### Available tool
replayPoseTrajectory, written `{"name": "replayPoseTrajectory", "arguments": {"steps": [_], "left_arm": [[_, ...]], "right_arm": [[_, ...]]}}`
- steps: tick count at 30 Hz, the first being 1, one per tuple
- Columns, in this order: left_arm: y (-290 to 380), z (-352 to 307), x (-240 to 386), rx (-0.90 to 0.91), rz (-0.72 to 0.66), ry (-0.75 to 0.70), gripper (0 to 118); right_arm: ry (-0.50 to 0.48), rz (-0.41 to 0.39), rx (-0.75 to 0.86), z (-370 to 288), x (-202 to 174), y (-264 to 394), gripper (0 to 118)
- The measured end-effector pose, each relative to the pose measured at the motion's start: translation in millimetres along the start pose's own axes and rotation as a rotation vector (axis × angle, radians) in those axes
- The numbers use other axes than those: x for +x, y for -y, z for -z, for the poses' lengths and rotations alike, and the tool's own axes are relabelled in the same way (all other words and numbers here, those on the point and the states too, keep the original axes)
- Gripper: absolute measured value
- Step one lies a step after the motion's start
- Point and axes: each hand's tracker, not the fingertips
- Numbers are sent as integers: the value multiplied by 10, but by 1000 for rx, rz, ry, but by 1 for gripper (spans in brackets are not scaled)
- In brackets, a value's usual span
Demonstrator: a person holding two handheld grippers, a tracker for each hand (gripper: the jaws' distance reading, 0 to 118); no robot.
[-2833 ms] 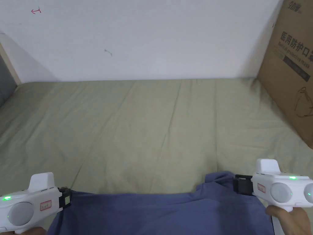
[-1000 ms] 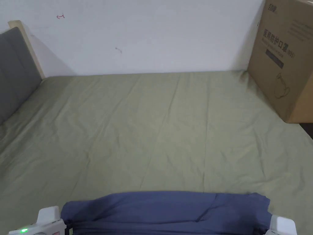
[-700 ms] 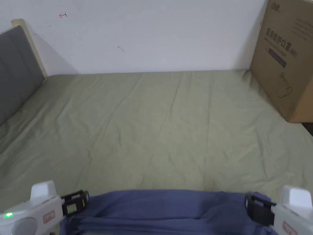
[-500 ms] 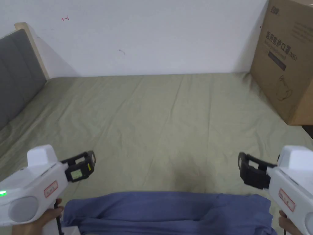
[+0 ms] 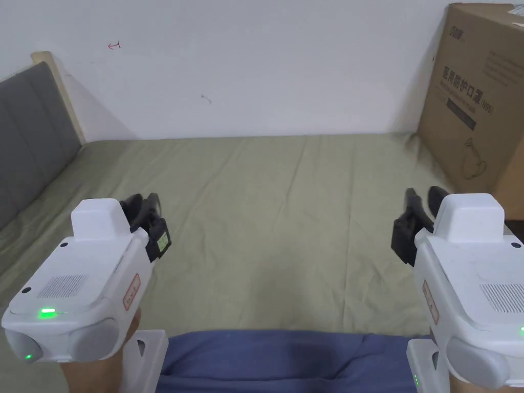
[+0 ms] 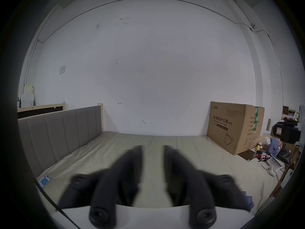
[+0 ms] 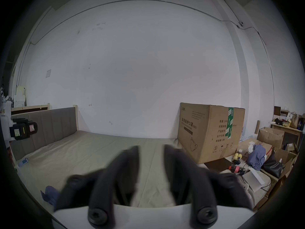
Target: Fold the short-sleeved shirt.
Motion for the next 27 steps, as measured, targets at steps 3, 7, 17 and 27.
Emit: {"name": "replayPoseTrajectory", "arguments": {"steps": [3,7,17,27], "left_arm": [[-10,-25,-14,7,14,1,0],[-16,-3,-57,-10,-5,0,0],[106,173,-367,-187,-144,50,0],[819,549,-1407,-607,-502,264,0]], "right_arm": [[3,-15,17,2,-18,22,1],[-9,-16,7,14,-33,29,0],[-25,-20,-4,75,-75,37,0],[-44,-51,-57,270,-212,134,0]]}}
